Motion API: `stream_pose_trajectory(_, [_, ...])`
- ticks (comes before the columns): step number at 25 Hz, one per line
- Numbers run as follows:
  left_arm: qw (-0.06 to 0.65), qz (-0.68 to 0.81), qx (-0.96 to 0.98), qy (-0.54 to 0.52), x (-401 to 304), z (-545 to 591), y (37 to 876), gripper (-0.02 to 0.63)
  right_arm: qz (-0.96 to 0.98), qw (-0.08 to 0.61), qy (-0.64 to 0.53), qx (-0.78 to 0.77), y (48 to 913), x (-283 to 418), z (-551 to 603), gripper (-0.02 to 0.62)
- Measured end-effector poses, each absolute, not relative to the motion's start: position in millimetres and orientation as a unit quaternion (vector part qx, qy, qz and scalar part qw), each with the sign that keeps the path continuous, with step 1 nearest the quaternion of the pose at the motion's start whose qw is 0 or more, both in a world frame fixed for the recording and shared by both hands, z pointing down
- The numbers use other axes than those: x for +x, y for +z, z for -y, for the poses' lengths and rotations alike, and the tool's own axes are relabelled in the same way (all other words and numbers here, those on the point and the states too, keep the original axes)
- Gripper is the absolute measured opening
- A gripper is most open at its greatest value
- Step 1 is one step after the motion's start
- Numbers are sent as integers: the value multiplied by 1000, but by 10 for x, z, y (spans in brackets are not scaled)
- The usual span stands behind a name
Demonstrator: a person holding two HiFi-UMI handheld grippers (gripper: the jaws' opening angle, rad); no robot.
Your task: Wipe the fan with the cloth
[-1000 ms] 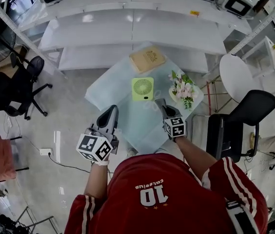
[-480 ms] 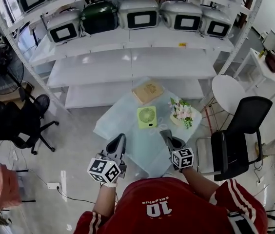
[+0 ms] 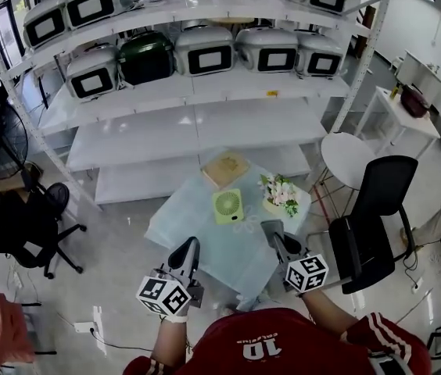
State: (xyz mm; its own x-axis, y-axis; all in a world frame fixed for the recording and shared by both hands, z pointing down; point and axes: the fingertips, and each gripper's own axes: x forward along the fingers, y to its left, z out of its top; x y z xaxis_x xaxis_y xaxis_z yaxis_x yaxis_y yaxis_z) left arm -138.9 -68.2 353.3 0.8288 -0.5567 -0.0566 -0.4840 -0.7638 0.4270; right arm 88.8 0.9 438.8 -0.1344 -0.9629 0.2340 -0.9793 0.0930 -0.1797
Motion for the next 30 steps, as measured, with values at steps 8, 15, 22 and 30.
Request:
stream_pose_trajectory(8, [130, 285, 947, -72, -1415, 568, 3137, 2, 758, -11, 112, 642, 3513, 928, 77, 14])
stream_pose_trajectory(15, [95, 319, 939, -80, -1457, 452, 2782, 2, 785, -55, 64, 614, 2768, 1051, 128, 15])
stream_pose_trajectory(22, [82, 344, 929, -106, -1174, 266, 2526, 2, 795, -81, 46, 599, 2427, 1313, -69, 15])
stream_pose_trajectory(30, [73, 350, 927, -111, -852, 47, 2413, 2, 801, -115, 34, 587, 2241, 1532, -308, 15])
